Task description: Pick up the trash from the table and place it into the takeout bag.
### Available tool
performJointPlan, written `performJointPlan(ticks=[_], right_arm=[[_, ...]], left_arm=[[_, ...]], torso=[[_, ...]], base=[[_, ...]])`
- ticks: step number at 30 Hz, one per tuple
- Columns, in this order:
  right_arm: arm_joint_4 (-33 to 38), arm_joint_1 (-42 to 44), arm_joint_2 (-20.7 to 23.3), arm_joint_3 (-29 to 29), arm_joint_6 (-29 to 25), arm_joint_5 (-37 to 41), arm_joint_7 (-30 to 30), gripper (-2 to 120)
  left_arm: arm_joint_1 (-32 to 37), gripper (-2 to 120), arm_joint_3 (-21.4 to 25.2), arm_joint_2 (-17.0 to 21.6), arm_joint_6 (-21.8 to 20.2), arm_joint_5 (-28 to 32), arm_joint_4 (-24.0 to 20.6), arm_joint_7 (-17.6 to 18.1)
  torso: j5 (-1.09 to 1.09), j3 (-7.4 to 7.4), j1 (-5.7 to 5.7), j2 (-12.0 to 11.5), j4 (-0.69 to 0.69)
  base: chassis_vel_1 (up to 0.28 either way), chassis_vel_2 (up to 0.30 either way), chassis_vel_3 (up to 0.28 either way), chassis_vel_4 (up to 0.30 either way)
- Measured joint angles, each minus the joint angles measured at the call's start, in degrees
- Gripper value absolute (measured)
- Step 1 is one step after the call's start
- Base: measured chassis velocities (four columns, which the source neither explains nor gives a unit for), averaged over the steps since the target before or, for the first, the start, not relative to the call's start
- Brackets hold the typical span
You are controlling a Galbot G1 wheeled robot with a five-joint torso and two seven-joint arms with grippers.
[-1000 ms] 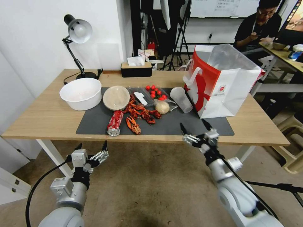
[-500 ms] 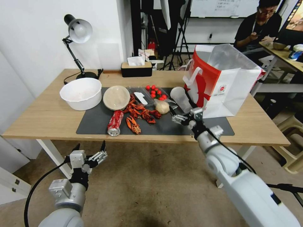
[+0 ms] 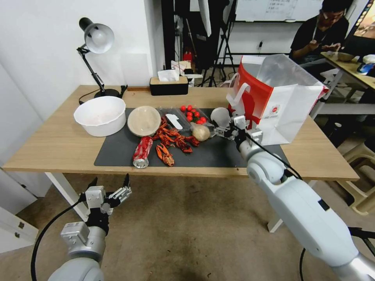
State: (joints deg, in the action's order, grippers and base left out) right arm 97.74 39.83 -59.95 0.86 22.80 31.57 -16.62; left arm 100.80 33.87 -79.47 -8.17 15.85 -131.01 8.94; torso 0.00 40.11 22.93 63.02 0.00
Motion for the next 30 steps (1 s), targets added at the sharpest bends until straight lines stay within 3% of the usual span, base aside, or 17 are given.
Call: performJointPlan(ticks=[5, 17, 30], right_arm=[[-1.2, -1.8, -1.0, -1.1, 4.5, 4.1, -3.8, 100], [-2.4, -2.9, -2.6, -1.5, 7.9, 7.8, -9.5, 100], [-3.0, -2.7, -3.8, -1.3, 9.8, 10.9, -11.8, 100]], left_arm=[[0.1, 100, -0.1, -0.1, 0.2, 0.0, 0.4, 0.0], [0.1, 100, -0.3, 0.1, 0.2, 0.0, 0.7, 0.1], [0.3, 100, -0.6, -0.1, 0.5, -0.2, 0.8, 0.2]], torso=[[0.01, 0.0, 0.0, 0.0, 0.0], [0.01, 0.0, 0.0, 0.0, 0.0], [0.0, 0.0, 0.0, 0.0, 0.0]], base=[[0.0, 0.0, 0.0, 0.0], [0.0, 0.0, 0.0, 0.0], [0.0, 0.0, 0.0, 0.0]])
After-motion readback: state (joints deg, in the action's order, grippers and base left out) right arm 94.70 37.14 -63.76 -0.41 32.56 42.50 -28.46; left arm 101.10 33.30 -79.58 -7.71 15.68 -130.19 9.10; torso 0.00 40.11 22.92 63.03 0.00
